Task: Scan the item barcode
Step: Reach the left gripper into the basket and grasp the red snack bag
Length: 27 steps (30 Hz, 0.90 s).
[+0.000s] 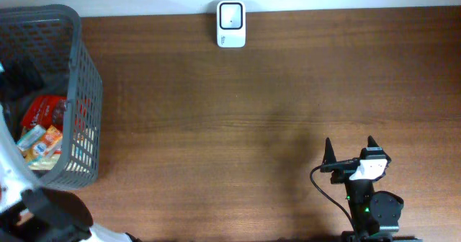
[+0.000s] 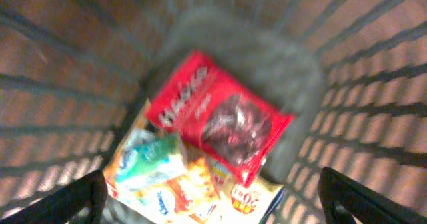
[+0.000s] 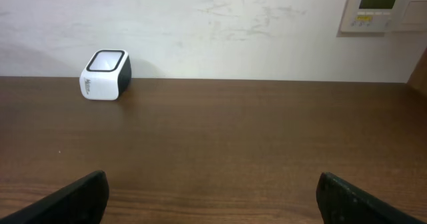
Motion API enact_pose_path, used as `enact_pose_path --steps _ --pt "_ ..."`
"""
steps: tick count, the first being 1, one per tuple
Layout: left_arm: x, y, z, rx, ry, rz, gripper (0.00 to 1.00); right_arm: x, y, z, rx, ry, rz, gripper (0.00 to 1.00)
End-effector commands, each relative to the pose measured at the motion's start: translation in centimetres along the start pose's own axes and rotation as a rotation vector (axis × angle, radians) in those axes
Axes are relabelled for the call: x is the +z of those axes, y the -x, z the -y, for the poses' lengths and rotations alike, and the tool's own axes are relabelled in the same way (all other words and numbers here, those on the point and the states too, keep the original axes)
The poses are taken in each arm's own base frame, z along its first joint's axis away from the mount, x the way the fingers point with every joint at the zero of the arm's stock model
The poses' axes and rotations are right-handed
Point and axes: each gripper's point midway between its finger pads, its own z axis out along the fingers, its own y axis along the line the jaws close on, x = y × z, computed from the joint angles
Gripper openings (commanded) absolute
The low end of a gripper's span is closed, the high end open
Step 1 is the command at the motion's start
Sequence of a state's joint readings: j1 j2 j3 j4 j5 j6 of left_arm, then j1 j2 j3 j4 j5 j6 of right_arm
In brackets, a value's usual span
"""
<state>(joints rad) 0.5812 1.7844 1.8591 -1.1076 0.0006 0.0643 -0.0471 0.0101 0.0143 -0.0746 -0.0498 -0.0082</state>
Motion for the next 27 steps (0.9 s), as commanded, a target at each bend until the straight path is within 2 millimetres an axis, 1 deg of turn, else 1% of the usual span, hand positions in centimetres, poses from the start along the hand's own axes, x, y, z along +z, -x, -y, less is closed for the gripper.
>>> enact_pose_path --steps 1,4,5,6,7,8,9,10,11,13,14,15,16,17,18,21,23,24,25,26,27 --pt "4.3 -2.4 0.4 -0.008 -0.051 -0.120 0.99 0.0 -0.3 0.0 -0.006 0.000 -0.003 0.99" --pt "6.7 -3.3 2.7 -0.010 -0.164 -0.177 0.99 0.0 -0.3 0.0 -0.006 0.000 -0.003 0.99" --pt "6.9 -3.4 2.8 -0.007 -0.163 -0.182 0.99 0.0 -0.3 0.0 -0.006 0.000 -0.003 0.99" --pt "7.0 -3.6 2.5 -0.010 -0.141 -0.193 0.94 0.0 -0.3 0.0 -0.006 0.000 -0.003 0.99" --pt "7.1 -3.6 2.2 -0.034 -0.117 -0.196 0.99 0.0 -0.3 0.0 -0.006 0.000 -0.003 0.99" --pt "7.2 -3.2 2.2 -0.038 -0.122 -0.177 0.99 0.0 -0.3 0.0 -0.006 0.000 -0.003 0.99" --pt "7.3 -2.0 2.9 -0.038 -0.162 -0.128 0.99 0.0 -0.3 0.0 -0.006 0.000 -0.003 0.99" --pt "7.3 -2.4 3.5 -0.039 -0.190 -0.146 0.99 0.0 -0.3 0.0 -0.006 0.000 -0.003 0.99" --pt "7.6 -2.4 4.0 -0.045 -0.213 -0.150 0.99 0.0 -0.3 0.0 -0.006 0.000 -0.003 0.99" --pt "8.9 -3.0 4.1 -0.087 -0.210 -0.188 0.99 0.0 -0.3 0.0 -0.006 0.000 -0.003 0.98" --pt "9.7 -3.4 3.9 -0.088 -0.195 -0.206 1.00 0.0 -0.3 0.0 -0.006 0.000 -0.003 0.99" --pt "10.4 -3.8 3.3 -0.106 -0.153 -0.225 0.73 0.0 -0.3 0.0 -0.006 0.000 -0.003 0.99" --pt "11.0 -4.3 2.2 -0.160 -0.073 -0.246 0.66 0.0 -0.3 0.0 -0.006 0.000 -0.003 0.98" --pt "11.5 -4.7 1.6 -0.192 -0.011 -0.261 0.72 0.0 -0.3 0.0 -0.006 0.000 -0.003 0.99" --pt "11.9 -4.8 1.9 -0.185 -0.001 -0.266 0.76 0.0 -0.3 0.0 -0.006 0.000 -0.003 0.99" --pt "13.6 -5.4 3.4 -0.154 -0.011 -0.292 0.77 0.0 -0.3 0.0 -0.006 0.000 -0.003 0.99" --pt "15.1 -6.6 4.3 -0.130 -0.005 -0.338 0.80 0.0 -0.3 0.0 -0.006 0.000 -0.003 0.99" --pt "16.1 -7.6 4.9 -0.114 0.000 -0.375 0.80 0.0 -0.3 0.0 -0.006 0.000 -0.003 0.99" --pt "16.8 -8.3 5.1 -0.105 0.009 -0.403 0.76 0.0 -0.3 0.0 -0.006 0.000 -0.003 0.99" --pt "17.7 -9.2 4.5 -0.124 0.062 -0.429 0.72 0.0 -0.3 0.0 -0.006 0.000 -0.003 0.99" --pt "18.2 -9.6 3.4 -0.146 0.136 -0.435 0.70 0.0 -0.3 0.0 -0.006 0.000 -0.003 0.99"
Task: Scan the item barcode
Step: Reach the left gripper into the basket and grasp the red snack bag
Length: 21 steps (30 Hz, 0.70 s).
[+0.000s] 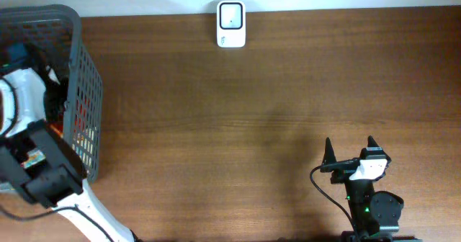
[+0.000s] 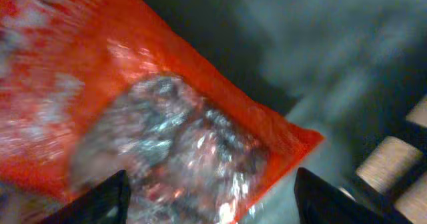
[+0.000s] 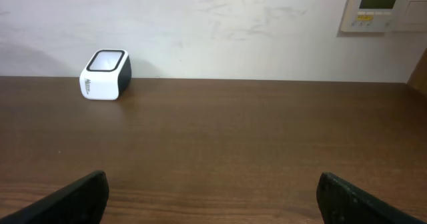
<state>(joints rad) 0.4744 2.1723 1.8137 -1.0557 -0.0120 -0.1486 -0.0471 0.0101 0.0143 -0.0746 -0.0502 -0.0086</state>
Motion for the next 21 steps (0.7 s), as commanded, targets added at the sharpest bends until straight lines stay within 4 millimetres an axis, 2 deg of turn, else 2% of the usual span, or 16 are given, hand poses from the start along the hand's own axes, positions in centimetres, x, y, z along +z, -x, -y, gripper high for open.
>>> enact_pose_path --steps 1,3,4,5,6,7,10,11,15,17,19,20,21 --pt "2.8 -0.9 -3.4 -0.089 0.224 -0.047 0.71 0.0 -0.3 0.1 -0.006 -0.001 -0.003 0.99" --pt "3.1 -1.2 -4.2 -0.097 0.273 -0.055 0.70 0.0 -0.3 0.1 -0.006 -0.001 -0.003 0.99" --pt "3.2 -1.2 -4.2 -0.097 0.272 -0.058 0.60 0.0 -0.3 0.1 -0.006 -0.001 -0.003 0.98" --pt "3.3 -1.1 -4.2 -0.097 0.271 -0.054 0.27 0.0 -0.3 0.1 -0.006 -0.001 -0.003 0.99" --pt "3.3 -1.0 -4.2 -0.098 0.270 -0.052 0.10 0.0 -0.3 0.1 -0.006 -0.001 -0.003 0.99" --pt "3.3 -1.1 -4.2 -0.097 0.270 -0.052 0.00 0.0 -0.3 0.1 -0.006 -0.001 -0.003 0.99" --pt "3.1 -0.9 -3.9 -0.098 0.259 -0.049 0.00 0.0 -0.3 0.1 -0.006 -0.001 -0.003 0.98" --pt "2.4 -0.4 -3.6 -0.102 0.239 -0.041 0.00 0.0 -0.3 0.1 -0.005 -0.001 -0.003 0.99" --pt "-2.4 2.7 -2.4 -0.112 0.181 0.032 0.00 0.0 -0.3 0.1 -0.006 -0.001 -0.003 0.99" --pt "-6.2 4.3 -1.1 -0.117 0.098 0.083 0.00 0.0 -0.3 0.1 -0.006 -0.001 -0.003 0.99" --pt "-11.7 6.2 -0.2 -0.122 0.037 0.186 0.00 0.0 -0.3 0.1 -0.005 -0.001 -0.003 0.99" --pt "-13.3 6.5 -0.1 -0.123 0.029 0.217 0.00 0.0 -0.3 0.1 -0.006 -0.001 -0.003 0.99" --pt "-16.6 6.9 0.7 -0.117 -0.019 0.275 0.00 0.0 -0.3 0.1 -0.006 -0.001 -0.003 0.99"
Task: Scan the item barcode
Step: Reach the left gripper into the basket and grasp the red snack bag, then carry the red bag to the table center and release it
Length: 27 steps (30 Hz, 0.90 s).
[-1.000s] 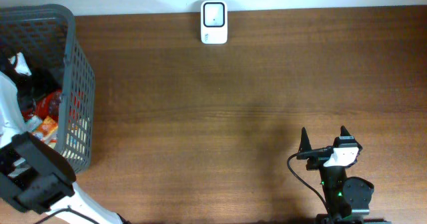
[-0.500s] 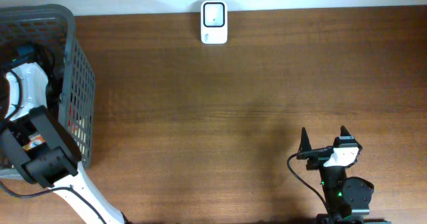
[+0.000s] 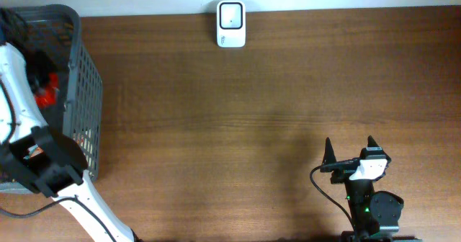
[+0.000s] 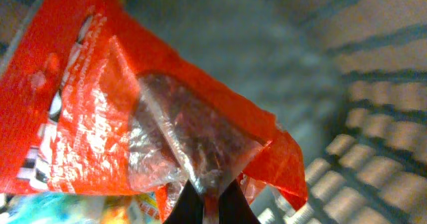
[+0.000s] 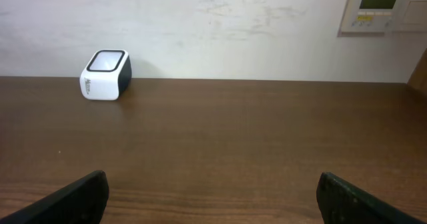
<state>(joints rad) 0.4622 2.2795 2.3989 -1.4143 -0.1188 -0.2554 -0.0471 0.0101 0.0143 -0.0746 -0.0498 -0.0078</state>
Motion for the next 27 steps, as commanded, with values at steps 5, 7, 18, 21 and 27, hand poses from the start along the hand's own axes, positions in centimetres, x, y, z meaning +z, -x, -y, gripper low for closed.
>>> enact_pose_path --steps 5,7,18,21,27 --pt "-21.5 1.9 6.3 0.222 -0.448 0.446 0.00 0.0 -0.3 0.0 -0.006 0.000 -0.003 0.99" --pt "-28.8 -1.9 10.6 0.448 -0.722 0.556 0.00 0.0 -0.3 0.1 -0.006 -0.001 -0.003 0.99" --pt "-22.9 -22.8 30.2 1.079 -0.763 0.111 0.00 0.0 -0.3 0.0 -0.006 0.000 -0.003 0.98" --pt "-15.6 -30.0 34.9 1.230 -0.674 -0.038 0.00 0.0 -0.3 0.0 -0.006 0.000 -0.003 0.99" --pt "-7.9 -37.3 39.9 1.352 -0.688 -0.012 0.00 0.0 -0.3 0.0 -0.006 0.000 -0.003 0.99"
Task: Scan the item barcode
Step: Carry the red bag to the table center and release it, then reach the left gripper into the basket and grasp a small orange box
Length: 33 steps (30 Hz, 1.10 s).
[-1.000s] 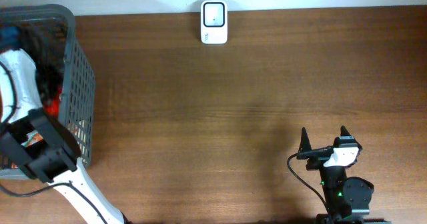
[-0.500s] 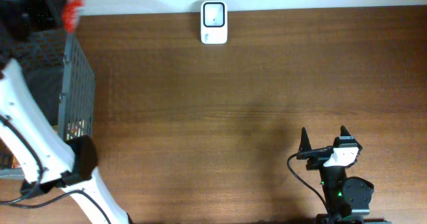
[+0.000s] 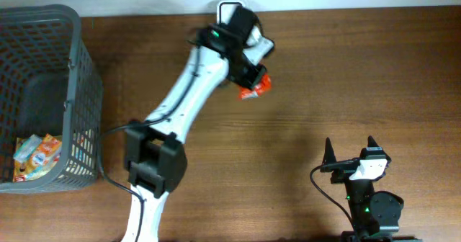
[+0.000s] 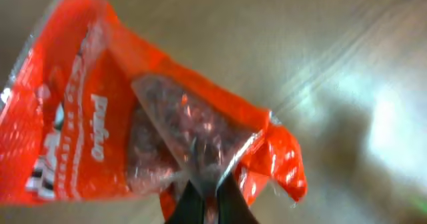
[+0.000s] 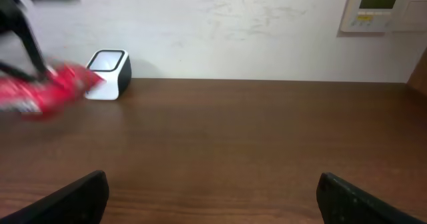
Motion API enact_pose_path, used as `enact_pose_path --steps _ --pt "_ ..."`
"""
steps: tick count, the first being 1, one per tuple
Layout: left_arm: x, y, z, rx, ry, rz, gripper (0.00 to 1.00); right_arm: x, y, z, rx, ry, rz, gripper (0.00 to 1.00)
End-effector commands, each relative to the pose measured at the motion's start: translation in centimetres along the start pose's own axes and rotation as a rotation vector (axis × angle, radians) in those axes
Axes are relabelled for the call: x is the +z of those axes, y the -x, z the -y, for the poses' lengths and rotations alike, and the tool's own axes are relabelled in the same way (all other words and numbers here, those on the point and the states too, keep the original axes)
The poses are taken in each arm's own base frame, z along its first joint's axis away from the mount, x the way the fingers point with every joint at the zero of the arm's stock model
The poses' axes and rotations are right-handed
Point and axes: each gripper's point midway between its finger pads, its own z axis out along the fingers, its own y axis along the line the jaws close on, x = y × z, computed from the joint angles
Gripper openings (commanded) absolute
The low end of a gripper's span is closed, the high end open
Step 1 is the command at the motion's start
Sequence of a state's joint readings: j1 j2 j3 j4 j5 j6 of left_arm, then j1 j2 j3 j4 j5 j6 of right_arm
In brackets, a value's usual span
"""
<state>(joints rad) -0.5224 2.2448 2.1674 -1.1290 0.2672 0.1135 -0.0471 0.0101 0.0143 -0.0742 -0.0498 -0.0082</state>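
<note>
A red snack bag (image 4: 120, 131) with a clear window hangs over the table, pinched at its edge by my left gripper (image 4: 205, 197), which is shut on it. From overhead the bag (image 3: 254, 86) pokes out beneath the left arm, just in front of the white barcode scanner (image 3: 229, 10), which the arm mostly covers. The right wrist view shows the bag (image 5: 50, 89) blurred, just left of the scanner (image 5: 108, 73). At the table's front right my right gripper (image 3: 351, 150) rests open, holding nothing.
A grey mesh basket (image 3: 85, 76) stands at the left edge with a few snack packs (image 3: 34, 155) at its bottom. A wall panel (image 5: 380, 7) hangs behind the table at the right.
My left gripper, then inside the basket shut on the red bag, is now over the table in front of the scanner with the bag. The right arm has not moved.
My left gripper hung open above the snack packs in the basket. It was then low over the red bag, still open. Then it was shut on the bag inside the basket, and now holds it by the scanner. The right gripper stayed open throughout.
</note>
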Motion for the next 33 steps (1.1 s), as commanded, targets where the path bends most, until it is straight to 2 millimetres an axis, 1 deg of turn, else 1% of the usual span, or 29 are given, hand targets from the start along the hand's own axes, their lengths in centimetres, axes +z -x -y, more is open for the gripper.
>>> enact_pose_path --steps 1,2,3,4,5,6,7,8,9,10,11,12,13,14,15,16,17,18,19,20,21,24,25,26,27,28,29,30,33 --pt "3.2 -0.4 1.5 0.067 0.005 0.017 0.00 0.0 -0.3 0.0 -0.006 0.000 -0.003 0.99" --pt "4.1 -0.1 2.1 0.088 0.001 0.037 0.00 0.0 -0.3 0.0 -0.006 0.000 -0.003 0.99" --pt "4.6 0.1 2.7 0.104 -0.002 0.051 0.12 0.0 -0.3 0.0 -0.006 0.000 -0.003 0.99" --pt "4.8 0.3 3.0 0.113 0.003 0.057 0.47 0.0 -0.3 0.0 -0.006 0.000 -0.003 0.98" --pt "4.9 0.4 2.7 0.118 0.031 0.063 0.99 0.0 -0.3 0.0 -0.006 0.000 -0.003 0.99" --pt "4.5 0.8 2.0 0.118 0.077 0.071 0.99 0.0 -0.3 0.0 -0.006 0.000 -0.003 0.99" --pt "3.9 1.3 1.8 0.098 0.081 0.082 0.99 0.0 -0.3 0.0 -0.006 0.000 -0.003 0.99" --pt "2.7 2.1 1.7 0.044 0.078 0.100 0.99 0.0 -0.3 0.0 -0.006 0.000 -0.003 0.99" --pt "0.3 3.2 1.4 -0.019 0.077 0.127 0.99 0.0 -0.3 0.0 -0.006 0.000 -0.003 0.99" --pt "-3.2 4.6 0.8 -0.061 0.088 0.168 0.99 0.0 -0.3 0.0 -0.006 0.000 -0.003 0.99" --pt "-6.3 5.3 0.0 -0.082 0.101 0.197 0.99 0.0 -0.3 0.0 -0.006 0.000 -0.003 0.99" --pt "-10.4 5.7 -1.4 -0.113 0.123 0.237 0.99 0.0 -0.3 0.0 -0.006 0.000 -0.003 0.99" --pt "-13.8 5.7 -2.7 -0.141 0.146 0.278 0.99 0.0 -0.3 0.0 -0.006 0.000 -0.003 0.98" --pt "-17.2 5.6 -4.5 -0.171 0.187 0.327 0.99 0.0 -0.3 0.1 -0.006 -0.001 -0.003 0.99" --pt "-21.0 5.1 -7.3 -0.217 0.276 0.387 0.99 0.0 -0.3 0.0 -0.006 0.000 -0.003 0.99" --pt "-24.0 4.5 -10.0 -0.262 0.358 0.437 0.99 0.0 -0.3 0.0 -0.006 0.000 -0.003 0.99" --pt "-26.7 3.2 -12.6 -0.329 0.429 0.472 0.99 0.0 -0.3 0.0 -0.006 0.000 -0.003 0.99" --pt "-29.2 1.2 -15.2 -0.409 0.483 0.492 0.99 0.0 -0.3 0.0 -0.006 0.000 -0.003 0.99" --pt "-31.2 -1.3 -17.5 -0.478 0.525 0.486 0.99 0.0 -0.3 0.0 -0.006 0.000 -0.003 0.99" --pt "-32.6 -3.9 -19.9 -0.549 0.564 0.472 0.99 0.0 -0.3 0.0 -0.006 0.000 -0.003 0.99" --pt "-34.2 -7.2 -22.8 -0.640 0.609 0.449 0.99 0.0 -0.3 0.1 -0.006 -0.001 -0.003 0.99" --pt "-36.1 -14.3 -27.9 -0.833 0.671 0.380 0.99 0.0 -0.3 0.0 -0.006 0.000 -0.003 0.99" --pt "-36.5 -16.4 -29.3 -0.887 0.689 0.361 0.99 0.0 -0.3 0.0 -0.006 0.000 -0.003 0.99" --pt "-36.6 -19.1 -31.1 -0.958 0.707 0.320 0.99 0.0 -0.3 0.0 -0.006 0.000 -0.003 0.99" --pt "-36.1 -21.7 -32.5 -1.024 0.704 0.275 0.99 0.0 -0.3 0.1 -0.006 -0.001 -0.003 0.99" --pt "-35.2 -24.1 -33.4 -1.083 0.690 0.220 0.99 0.0 -0.3 0.0 -0.006 0.000 -0.003 0.98" --pt "-33.3 -27.1 -34.7 -1.156 0.657 0.139 1.00 0.0 -0.3 0.1 -0.006 -0.001 -0.003 0.98" --pt "-32.1 -28.4 -35.3 -1.185 0.639 0.102 1.00 0.0 -0.3 0.0 -0.006 0.000 -0.003 0.99" --pt "-27.1 -32.3 -36.3 -1.249 0.596 -0.057 0.97 0.0 -0.3 0.0 -0.006 0.000 -0.003 0.98"
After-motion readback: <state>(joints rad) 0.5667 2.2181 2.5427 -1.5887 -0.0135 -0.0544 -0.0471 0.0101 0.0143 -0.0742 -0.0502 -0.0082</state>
